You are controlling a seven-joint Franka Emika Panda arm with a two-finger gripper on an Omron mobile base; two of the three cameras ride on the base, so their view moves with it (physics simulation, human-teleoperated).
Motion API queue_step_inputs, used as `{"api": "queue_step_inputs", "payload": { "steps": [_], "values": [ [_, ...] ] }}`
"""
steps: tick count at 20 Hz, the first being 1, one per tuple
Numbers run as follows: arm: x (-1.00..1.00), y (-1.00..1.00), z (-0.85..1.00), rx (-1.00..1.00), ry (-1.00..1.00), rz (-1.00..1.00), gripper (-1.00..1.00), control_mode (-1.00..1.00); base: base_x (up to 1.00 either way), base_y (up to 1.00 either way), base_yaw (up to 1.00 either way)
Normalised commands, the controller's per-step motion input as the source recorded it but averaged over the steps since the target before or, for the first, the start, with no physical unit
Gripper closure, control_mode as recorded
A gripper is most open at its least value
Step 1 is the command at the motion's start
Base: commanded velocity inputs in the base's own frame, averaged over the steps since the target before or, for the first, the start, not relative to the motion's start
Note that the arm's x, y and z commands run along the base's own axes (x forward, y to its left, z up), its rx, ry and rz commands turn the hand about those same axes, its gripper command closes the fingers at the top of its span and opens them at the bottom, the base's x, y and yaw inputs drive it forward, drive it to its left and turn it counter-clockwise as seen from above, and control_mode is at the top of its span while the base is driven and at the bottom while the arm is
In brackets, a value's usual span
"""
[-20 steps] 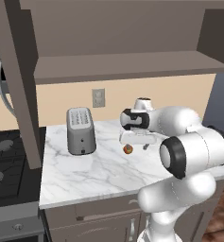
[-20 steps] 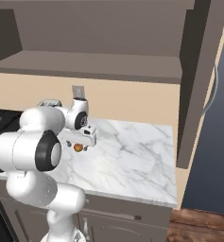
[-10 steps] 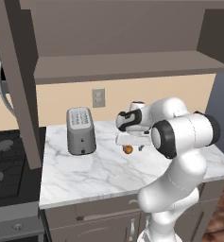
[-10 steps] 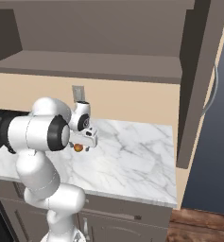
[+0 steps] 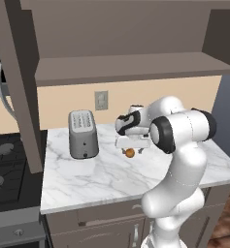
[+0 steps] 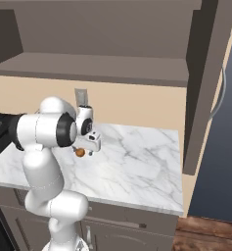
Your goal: Pick the apple from the counter and place it in the cabinet. Then close the cabinet.
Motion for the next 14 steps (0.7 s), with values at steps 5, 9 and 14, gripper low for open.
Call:
{"api": "queue_step_inputs", "payload": {
  "steps": [5,9,14],
  "values": [
    [0.05,0.03,-0.31,0.00,0.00,0.00,-1.00,-1.00,0.00,0.00,0.00],
    [-0.17,0.13,-0.14,0.00,-0.02,0.00,1.00,-1.00,0.00,0.00,0.00],
    [-0.24,0.03,-0.03,0.00,-0.02,0.00,1.00,-1.00,0.00,0.00,0.00]
  ]
}}
